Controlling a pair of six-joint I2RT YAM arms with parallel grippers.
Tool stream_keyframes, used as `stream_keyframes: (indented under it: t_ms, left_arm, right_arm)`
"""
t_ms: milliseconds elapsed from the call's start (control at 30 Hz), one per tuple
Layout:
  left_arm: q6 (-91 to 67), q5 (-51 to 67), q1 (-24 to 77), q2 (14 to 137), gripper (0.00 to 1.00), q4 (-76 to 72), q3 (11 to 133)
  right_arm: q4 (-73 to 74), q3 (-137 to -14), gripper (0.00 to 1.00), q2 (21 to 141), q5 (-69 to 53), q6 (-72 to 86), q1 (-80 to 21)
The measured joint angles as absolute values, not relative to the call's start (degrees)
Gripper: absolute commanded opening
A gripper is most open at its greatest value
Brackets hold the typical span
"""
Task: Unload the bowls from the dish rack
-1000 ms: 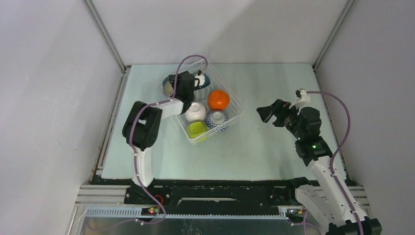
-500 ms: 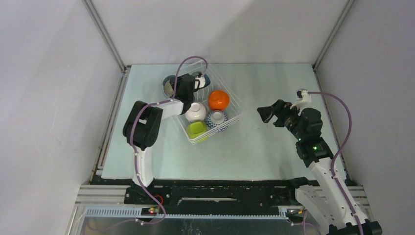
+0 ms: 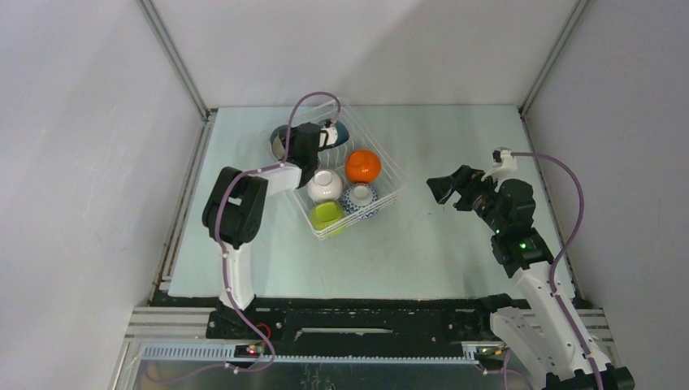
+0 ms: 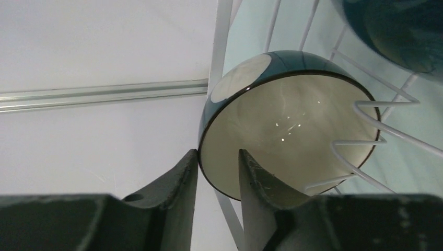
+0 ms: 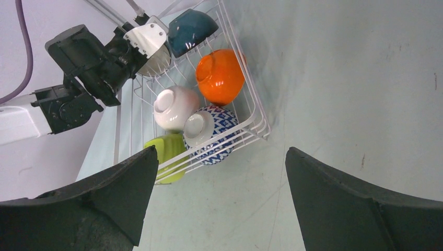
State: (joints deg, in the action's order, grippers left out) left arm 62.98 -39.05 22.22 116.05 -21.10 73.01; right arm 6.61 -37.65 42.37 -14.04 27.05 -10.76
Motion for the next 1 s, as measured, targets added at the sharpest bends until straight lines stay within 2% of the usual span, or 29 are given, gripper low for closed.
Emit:
stream_keyframes:
  t_ms: [133,233,300,733,1000]
  left_arm:
    - [62.9,-38.5,21.5,116.1,0.27,-19.9,74.1]
    - [63.0,-38.4,20.9,116.1,0.15,-19.3,74.4]
    - [63.1,-38.8,20.8,116.2,0.01,-19.9,74.5]
    - [64.5,-40.0,21.5,117.1,0.0,-23.0,74.7]
    - [64.4,-42.1,22.5,110.8,0.0,-19.7,71.9]
  right_arm:
    - [6.6,-37.6,1.0,42.6,-14.0,27.0,-10.8]
    - [6.6,-37.6,1.0,43.0,-14.1,27.0,-10.8]
    - [6.6,-37.6,1.0,43.4,-14.1,27.0,-10.8]
    - [6.6,-37.6,0.99,43.7,-14.0,27.0,-10.8]
    - [6.6,-37.6,0.99,43.5,-14.2,27.0,-10.8]
